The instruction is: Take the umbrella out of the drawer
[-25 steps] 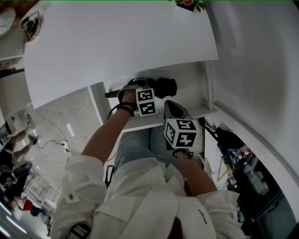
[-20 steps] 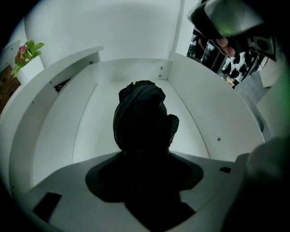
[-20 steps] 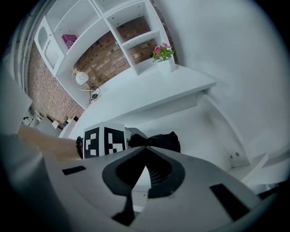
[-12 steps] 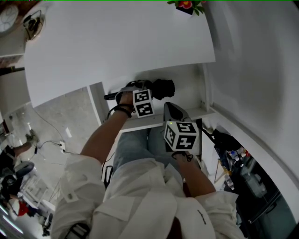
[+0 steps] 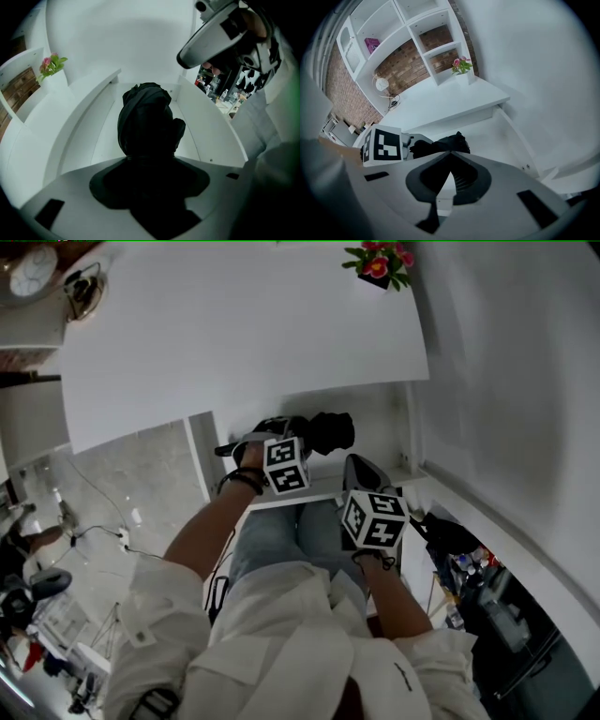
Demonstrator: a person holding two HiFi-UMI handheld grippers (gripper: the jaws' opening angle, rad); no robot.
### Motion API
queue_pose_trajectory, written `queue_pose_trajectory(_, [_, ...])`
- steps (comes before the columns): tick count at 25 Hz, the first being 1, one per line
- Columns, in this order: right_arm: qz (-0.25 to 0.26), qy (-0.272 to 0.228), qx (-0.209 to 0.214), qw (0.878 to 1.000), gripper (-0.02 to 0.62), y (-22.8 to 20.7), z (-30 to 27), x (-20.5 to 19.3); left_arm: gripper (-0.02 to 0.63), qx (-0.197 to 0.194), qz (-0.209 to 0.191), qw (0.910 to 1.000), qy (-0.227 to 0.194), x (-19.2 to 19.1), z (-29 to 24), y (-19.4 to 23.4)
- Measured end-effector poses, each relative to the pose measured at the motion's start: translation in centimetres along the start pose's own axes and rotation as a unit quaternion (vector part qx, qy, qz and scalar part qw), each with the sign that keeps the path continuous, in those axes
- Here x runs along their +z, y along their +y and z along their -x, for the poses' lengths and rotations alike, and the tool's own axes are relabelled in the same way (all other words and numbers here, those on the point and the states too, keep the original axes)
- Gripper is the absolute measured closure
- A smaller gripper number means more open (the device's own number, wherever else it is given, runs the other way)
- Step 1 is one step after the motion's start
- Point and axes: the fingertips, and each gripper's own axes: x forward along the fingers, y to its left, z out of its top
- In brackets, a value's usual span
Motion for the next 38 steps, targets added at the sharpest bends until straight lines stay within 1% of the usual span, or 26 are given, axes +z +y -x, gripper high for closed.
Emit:
queue_pose_trajectory(3, [0.008, -0.008, -0.017, 1.000, 0.578, -0.3, 0.6, 0.8, 0.341, 0.012, 0.009, 0.9998, -0.016, 0.8, 2.0, 0.1])
queue_pose_trajectory(6, [0.021, -0.023, -0.033, 0.999, 0.578, -0.3, 1.5, 1.9, 0.341, 0.028, 0.029, 0.9985, -0.035, 1.6, 4.2, 0.4])
queue_pose_trajectory(11, [0.031, -0.046, -0.041, 0.998, 0.578, 0.5, 3.0, 3.6, 0.341, 0.058, 0.065, 0.9936, -0.072, 2.6, 8.4, 1.0])
queue_pose_trajectory(15, [0.037, -0.068, -0.043, 0.996, 0.578, 1.3, 4.2, 5.2, 0.341, 0.088, 0.088, 0.9866, -0.106, 3.7, 12.2, 1.7])
queue_pose_trajectory(18, [0.045, -0.086, -0.039, 0.995, 0.578, 2.1, 5.2, 6.4, 0.341, 0.113, 0.115, 0.9774, -0.137, 4.3, 15.2, 2.1])
queue_pose_trajectory(22, [0.057, -0.112, -0.029, 0.992, 0.578, 3.1, 6.8, 8.3, 0.341, 0.156, 0.149, 0.9601, -0.178, 4.9, 19.5, 2.9])
queue_pose_trajectory(28, [0.079, -0.166, -0.007, 0.983, 0.578, 5.2, 9.7, 11.2, 0.341, 0.216, 0.190, 0.9269, -0.241, 5.2, 26.9, 3.7])
queue_pose_trajectory(31, [0.093, -0.198, 0.023, 0.975, 0.578, 6.7, 11.4, 12.8, 0.341, 0.248, 0.200, 0.9097, -0.266, 5.3, 30.8, 3.8])
queue_pose_trajectory(34, [0.109, -0.230, 0.053, 0.966, 0.578, 8.4, 13.3, 14.2, 0.341, 0.277, 0.212, 0.8894, -0.295, 5.3, 34.6, 3.7])
queue_pose_trajectory(38, [0.143, -0.269, 0.065, 0.950, 0.578, 10.6, 16.0, 15.9, 0.341, 0.317, 0.229, 0.8619, -0.323, 4.6, 39.6, 3.5])
